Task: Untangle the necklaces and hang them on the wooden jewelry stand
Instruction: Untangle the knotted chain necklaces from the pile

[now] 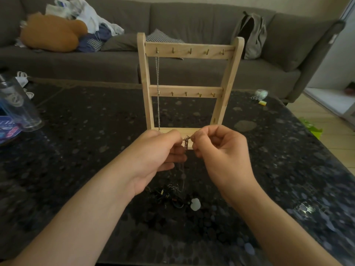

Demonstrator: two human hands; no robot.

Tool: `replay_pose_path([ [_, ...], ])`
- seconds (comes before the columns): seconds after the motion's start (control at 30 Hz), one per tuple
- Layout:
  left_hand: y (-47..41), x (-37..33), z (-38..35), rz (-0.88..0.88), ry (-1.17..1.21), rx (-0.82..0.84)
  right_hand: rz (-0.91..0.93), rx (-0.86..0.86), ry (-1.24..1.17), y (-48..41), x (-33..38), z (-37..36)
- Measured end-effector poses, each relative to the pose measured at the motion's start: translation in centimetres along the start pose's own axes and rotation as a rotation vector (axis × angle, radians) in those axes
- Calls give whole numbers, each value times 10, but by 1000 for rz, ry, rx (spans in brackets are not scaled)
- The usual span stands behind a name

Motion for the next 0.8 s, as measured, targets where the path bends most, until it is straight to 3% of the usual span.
replay_pose_path([
  [0.2, -2, -3, 6, -69, -96, -10, 76, 37, 181, 1, 8, 3],
  [0.33, -2, -7, 10, -123, -265, -67, 226, 109, 637, 5, 20, -8],
  [0.43, -3, -7, 9, -131, -339, -76, 316, 125, 822, 6, 25, -14],
  [0.53, -4, -5, 9, -125, -321, -80, 294, 52, 855, 6, 24, -12],
  [0.8, -3, -2, 8, -61, -242, -6, 201, -66, 672, 6, 27, 2],
])
Point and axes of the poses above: each hand's wrist, its own y-axis away from the middle knuckle, its own z-axis out of the back of the hand, x = y × z, the point moved 6 cm from there along -y, towards the middle knuckle, and after that the axes turned 12 degrees about x, right-handed, at the moved point
